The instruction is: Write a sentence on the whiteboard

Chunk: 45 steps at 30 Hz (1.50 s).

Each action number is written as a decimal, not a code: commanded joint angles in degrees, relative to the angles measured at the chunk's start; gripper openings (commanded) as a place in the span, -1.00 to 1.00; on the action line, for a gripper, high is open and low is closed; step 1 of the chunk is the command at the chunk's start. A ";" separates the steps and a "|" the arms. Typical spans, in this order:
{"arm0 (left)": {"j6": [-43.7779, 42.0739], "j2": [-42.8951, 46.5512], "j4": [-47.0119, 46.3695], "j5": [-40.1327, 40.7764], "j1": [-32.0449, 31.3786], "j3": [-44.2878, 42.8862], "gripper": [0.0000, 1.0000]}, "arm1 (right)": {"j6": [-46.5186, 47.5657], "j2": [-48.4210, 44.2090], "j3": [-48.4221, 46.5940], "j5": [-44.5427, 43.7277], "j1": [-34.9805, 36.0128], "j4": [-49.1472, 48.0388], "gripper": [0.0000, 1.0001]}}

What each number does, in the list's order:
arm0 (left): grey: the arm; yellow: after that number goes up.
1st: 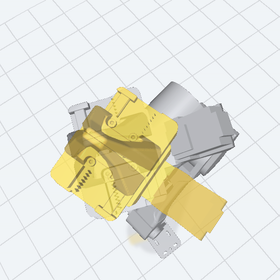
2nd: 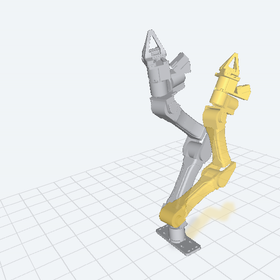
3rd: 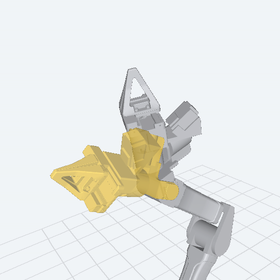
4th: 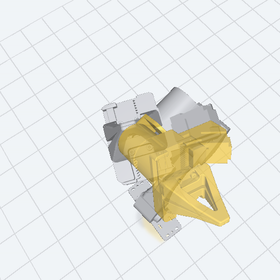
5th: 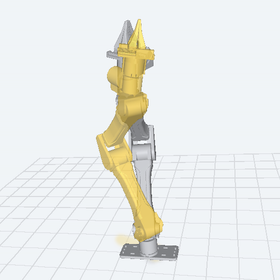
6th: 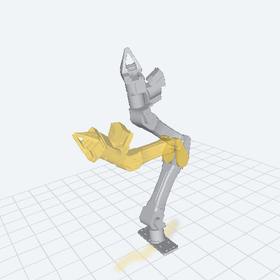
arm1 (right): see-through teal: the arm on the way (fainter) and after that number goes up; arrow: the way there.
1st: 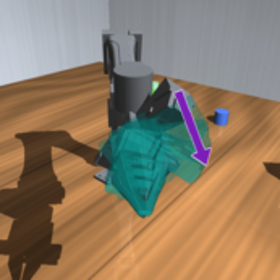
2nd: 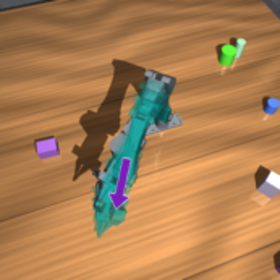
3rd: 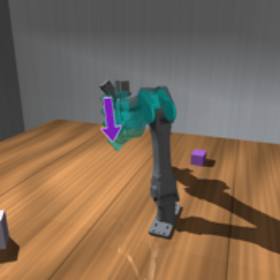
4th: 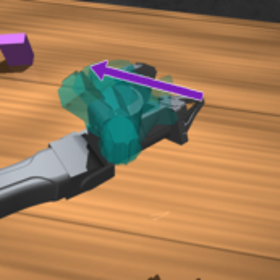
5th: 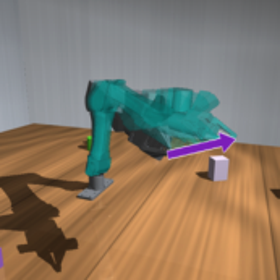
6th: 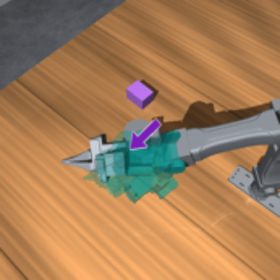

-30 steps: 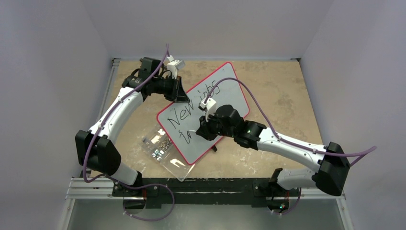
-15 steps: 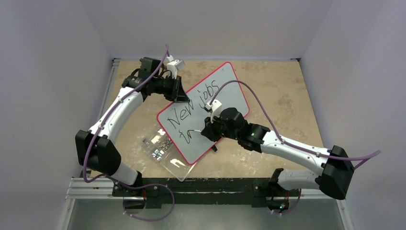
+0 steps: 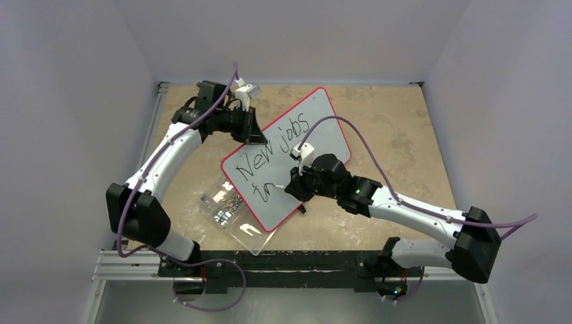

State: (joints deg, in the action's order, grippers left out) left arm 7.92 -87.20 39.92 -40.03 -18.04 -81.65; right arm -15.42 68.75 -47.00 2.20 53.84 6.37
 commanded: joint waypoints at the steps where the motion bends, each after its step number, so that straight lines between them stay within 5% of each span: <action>1: -2.74 1.26 -1.41 6.58 -0.06 -1.15 -1.00 | 0.04 -0.40 2.18 0.05 -0.68 -0.65 -1.00; 24: -2.83 1.24 -1.26 6.79 -0.06 -1.06 -1.00 | -1.31 -6.73 -1.83 -2.02 -1.04 -0.04 -1.00; 35: -2.67 1.24 -1.36 6.48 -0.06 -1.06 -1.00 | -2.99 -10.36 0.44 4.17 -11.88 -4.14 -1.00; 45: -2.54 1.50 -1.49 6.19 -0.06 -0.97 -1.00 | -5.30 -13.53 4.60 4.47 -12.98 -9.18 -1.00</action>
State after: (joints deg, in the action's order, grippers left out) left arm 8.43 -87.20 39.97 -40.03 -18.13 -81.62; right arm -19.29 57.54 -44.45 5.78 41.10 1.98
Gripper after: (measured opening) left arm 0.048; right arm 0.094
